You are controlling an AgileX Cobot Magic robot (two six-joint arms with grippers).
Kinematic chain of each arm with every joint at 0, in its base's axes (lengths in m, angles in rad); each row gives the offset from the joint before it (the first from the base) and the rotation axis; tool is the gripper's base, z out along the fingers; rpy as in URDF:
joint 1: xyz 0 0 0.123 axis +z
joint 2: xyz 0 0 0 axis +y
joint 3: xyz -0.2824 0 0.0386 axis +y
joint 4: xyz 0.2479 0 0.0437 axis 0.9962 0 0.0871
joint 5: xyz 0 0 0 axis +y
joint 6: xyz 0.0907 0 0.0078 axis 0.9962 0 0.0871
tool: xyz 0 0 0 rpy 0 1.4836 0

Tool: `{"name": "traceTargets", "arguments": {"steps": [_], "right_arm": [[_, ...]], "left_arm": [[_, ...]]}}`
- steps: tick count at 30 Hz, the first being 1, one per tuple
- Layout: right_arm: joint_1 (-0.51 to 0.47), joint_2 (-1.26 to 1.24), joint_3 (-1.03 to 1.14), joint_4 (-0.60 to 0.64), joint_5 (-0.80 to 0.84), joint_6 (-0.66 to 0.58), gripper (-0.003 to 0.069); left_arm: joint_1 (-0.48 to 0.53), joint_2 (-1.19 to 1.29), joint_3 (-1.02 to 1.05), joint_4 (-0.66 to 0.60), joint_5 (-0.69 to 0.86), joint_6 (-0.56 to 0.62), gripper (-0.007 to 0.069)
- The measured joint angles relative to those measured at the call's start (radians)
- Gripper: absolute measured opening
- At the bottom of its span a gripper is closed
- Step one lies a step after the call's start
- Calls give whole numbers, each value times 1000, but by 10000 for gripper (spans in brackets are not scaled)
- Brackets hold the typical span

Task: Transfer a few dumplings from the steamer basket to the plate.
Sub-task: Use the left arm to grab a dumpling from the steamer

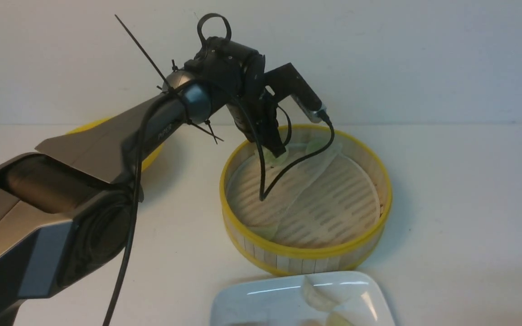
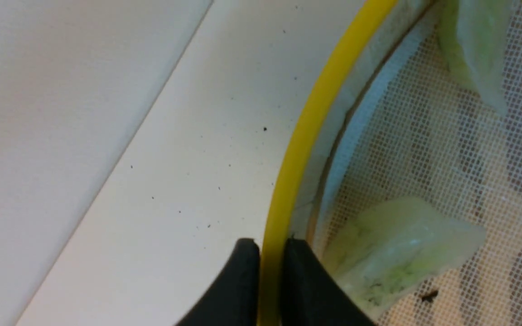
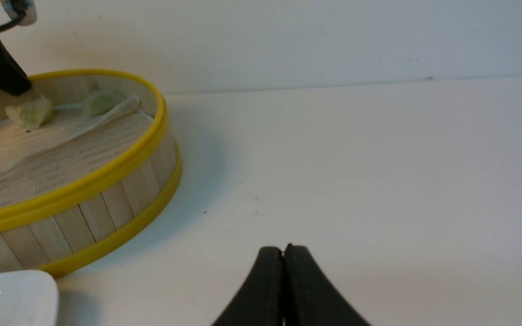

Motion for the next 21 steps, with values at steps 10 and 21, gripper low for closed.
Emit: {"name": "traceTargets", "arguments": {"steps": [10, 21], "right_arm": [[0, 0, 0, 0, 0, 0, -15], [0, 0, 0, 0, 0, 0, -15]], "left_arm": [[1, 0, 0, 3, -31, -12, 222], [-45, 0, 0, 3, -17, 62, 427]]}}
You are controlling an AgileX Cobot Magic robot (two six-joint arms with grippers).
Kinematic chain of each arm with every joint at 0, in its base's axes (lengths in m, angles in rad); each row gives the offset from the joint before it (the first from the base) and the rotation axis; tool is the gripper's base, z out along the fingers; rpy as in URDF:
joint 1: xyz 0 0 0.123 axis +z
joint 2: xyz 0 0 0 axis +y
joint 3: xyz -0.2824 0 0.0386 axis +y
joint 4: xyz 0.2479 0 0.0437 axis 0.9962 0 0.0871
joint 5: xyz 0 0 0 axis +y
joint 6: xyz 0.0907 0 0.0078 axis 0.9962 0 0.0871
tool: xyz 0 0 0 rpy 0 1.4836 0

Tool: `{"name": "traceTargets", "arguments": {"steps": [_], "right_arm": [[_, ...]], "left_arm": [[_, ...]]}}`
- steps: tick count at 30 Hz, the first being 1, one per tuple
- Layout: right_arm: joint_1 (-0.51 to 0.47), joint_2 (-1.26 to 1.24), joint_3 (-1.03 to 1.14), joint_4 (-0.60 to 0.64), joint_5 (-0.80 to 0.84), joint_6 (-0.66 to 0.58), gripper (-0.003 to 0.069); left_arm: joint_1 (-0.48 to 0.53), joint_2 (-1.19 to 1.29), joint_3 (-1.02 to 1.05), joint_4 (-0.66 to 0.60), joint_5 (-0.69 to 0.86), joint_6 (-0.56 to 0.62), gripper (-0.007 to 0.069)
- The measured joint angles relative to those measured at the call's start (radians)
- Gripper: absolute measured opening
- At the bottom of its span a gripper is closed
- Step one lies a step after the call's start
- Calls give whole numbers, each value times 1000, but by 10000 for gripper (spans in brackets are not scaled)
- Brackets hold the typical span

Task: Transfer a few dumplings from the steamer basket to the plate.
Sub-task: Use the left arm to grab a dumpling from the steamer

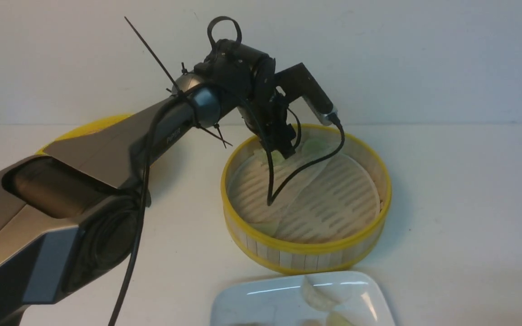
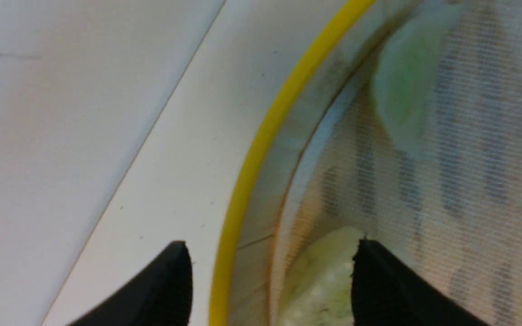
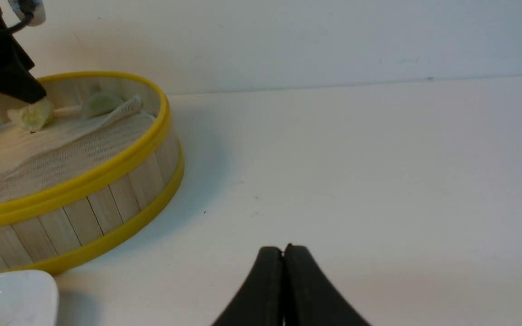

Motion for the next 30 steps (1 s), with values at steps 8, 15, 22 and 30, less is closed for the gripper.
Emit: {"name": "traceTargets", "arguments": {"steps": [8, 15, 22, 30], "right_arm": [[0, 0, 0, 0, 0, 0, -15], [0, 0, 0, 0, 0, 0, -15], [0, 0, 0, 0, 0, 0, -15], [0, 0, 0, 0, 0, 0, -15]], "left_arm": [[-12, 4, 0, -14, -1, 37, 428], [-12, 28, 0, -21, -13, 38, 428], [-12, 56, -1, -22, -12, 38, 426], [-12, 44, -1, -23, -9, 20, 266]]}}
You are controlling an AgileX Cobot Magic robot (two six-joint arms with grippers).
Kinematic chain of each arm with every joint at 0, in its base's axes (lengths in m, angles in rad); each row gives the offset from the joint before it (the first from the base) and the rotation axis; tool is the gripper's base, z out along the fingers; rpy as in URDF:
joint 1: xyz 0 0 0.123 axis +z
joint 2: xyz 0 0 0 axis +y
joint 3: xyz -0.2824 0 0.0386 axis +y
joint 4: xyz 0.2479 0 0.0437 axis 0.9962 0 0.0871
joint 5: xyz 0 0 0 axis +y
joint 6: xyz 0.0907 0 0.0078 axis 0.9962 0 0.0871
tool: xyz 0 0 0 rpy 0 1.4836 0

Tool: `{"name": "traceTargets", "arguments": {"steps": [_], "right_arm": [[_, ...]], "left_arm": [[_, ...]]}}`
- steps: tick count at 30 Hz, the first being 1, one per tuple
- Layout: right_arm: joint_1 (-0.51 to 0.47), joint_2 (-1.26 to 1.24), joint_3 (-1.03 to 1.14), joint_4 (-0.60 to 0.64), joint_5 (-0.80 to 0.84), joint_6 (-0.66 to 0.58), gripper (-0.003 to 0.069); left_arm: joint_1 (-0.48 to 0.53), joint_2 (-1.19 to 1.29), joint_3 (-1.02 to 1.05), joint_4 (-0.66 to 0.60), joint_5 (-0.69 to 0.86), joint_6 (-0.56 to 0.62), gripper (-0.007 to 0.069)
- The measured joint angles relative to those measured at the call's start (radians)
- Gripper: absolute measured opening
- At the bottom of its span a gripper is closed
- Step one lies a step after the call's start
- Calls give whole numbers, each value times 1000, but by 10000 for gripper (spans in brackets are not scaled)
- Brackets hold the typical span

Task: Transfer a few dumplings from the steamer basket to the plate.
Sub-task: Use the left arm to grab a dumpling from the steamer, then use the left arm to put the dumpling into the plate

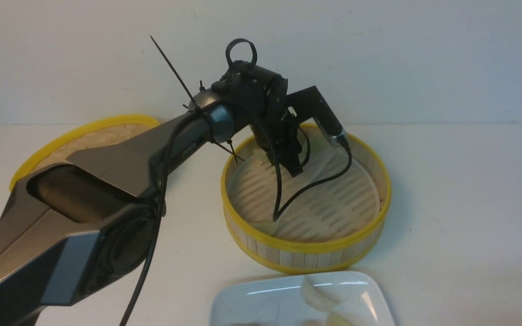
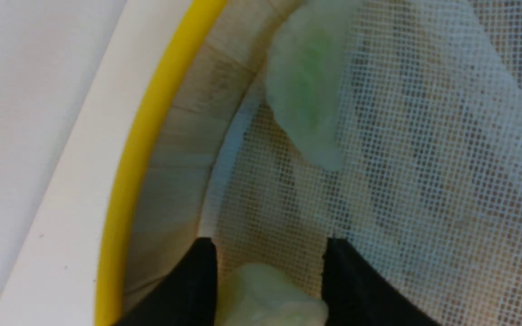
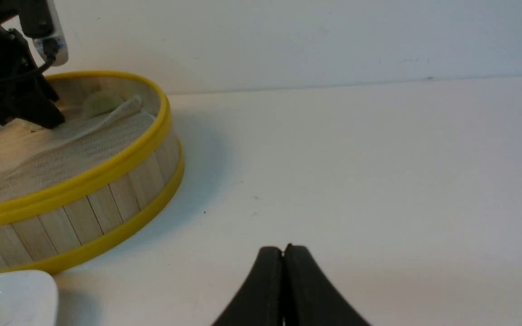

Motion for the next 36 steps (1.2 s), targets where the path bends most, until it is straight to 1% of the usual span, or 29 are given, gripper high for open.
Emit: {"name": "traceTargets", "arguments": {"steps": [3, 6, 11, 12, 15, 17, 19, 21, 22, 25, 26, 28, 32, 36], "right_arm": [[0, 0, 0, 0, 0, 0, -15], [0, 0, 0, 0, 0, 0, -15], [0, 0, 0, 0, 0, 0, -15], [0, 0, 0, 0, 0, 0, -15], [0, 0, 0, 0, 0, 0, -15], [0, 0, 0, 0, 0, 0, -15], [0, 0, 0, 0, 0, 0, -15], [0, 0, 0, 0, 0, 0, -15], [0, 0, 0, 0, 0, 0, -15], [0, 0, 0, 0, 0, 0, -15], [0, 0, 0, 0, 0, 0, -15], [0, 0, 0, 0, 0, 0, -15], [0, 0, 0, 0, 0, 0, -15], [0, 0, 0, 0, 0, 0, -15]], "left_arm": [[0, -29, 1, 0, 19, -18, 266], [0, -94, 1, 0, 85, -25, 266], [0, -205, 1, -5, 265, -27, 266], [0, -226, 1, -12, 325, -29, 266], [2, -280, 12, -56, 390, -56, 266], [3, -328, 51, -99, 396, -93, 266], [5, -403, 137, -145, 397, -125, 266], [1, -439, 193, -169, 397, -139, 266], [-3, -474, 267, -201, 397, -149, 266], [-26, -537, 407, -273, 398, -143, 266], [-50, -555, 484, -321, 398, -124, 266], [-78, -557, 551, -361, 397, -105, 266], [-140, -528, 654, -388, 361, -87, 266], [-161, -478, 669, -393, 344, -87, 266]]}}
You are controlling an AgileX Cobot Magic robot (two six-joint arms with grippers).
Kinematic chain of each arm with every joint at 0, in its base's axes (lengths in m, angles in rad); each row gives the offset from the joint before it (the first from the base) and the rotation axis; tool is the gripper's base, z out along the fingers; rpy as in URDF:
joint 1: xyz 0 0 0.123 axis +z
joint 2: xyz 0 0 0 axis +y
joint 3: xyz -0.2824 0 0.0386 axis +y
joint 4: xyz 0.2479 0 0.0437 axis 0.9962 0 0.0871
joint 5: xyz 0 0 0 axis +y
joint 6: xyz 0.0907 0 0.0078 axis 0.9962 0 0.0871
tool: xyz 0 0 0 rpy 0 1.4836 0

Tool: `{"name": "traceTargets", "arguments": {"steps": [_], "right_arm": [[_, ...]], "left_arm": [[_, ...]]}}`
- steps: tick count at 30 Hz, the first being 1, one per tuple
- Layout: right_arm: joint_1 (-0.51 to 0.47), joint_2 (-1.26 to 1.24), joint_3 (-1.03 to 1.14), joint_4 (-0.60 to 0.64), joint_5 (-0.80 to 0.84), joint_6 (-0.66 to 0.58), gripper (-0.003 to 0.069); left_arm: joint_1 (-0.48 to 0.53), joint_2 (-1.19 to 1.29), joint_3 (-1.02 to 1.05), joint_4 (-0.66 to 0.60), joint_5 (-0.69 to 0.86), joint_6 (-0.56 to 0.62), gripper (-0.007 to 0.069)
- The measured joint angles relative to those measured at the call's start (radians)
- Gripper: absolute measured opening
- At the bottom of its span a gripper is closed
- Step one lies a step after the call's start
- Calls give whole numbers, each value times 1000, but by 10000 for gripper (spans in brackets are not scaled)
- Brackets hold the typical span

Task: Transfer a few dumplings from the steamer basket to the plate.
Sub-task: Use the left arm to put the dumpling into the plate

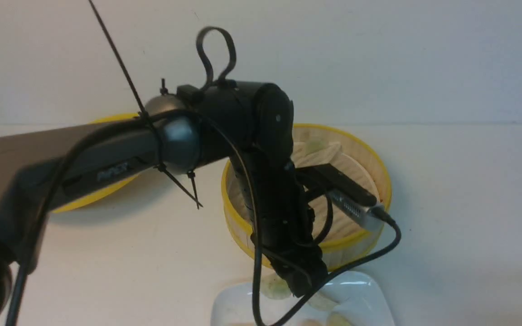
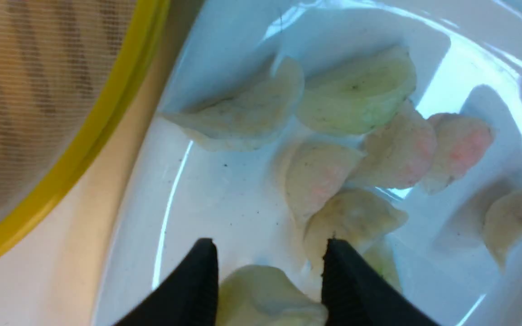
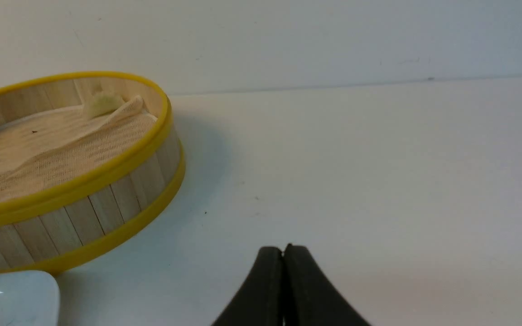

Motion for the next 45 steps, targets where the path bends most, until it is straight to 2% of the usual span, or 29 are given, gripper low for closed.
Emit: {"name": "traceTargets", "arguments": {"steps": [23, 32, 45], "right_arm": [[0, 0, 0, 0, 0, 0, -15], [0, 0, 0, 0, 0, 0, -15], [0, 0, 0, 0, 0, 0, -15]], "left_arm": [[-10, 133, 0, -15, -34, -9, 266], [-10, 134, 0, -17, -37, -12, 311], [-10, 146, -4, -12, -90, -19, 312]]}}
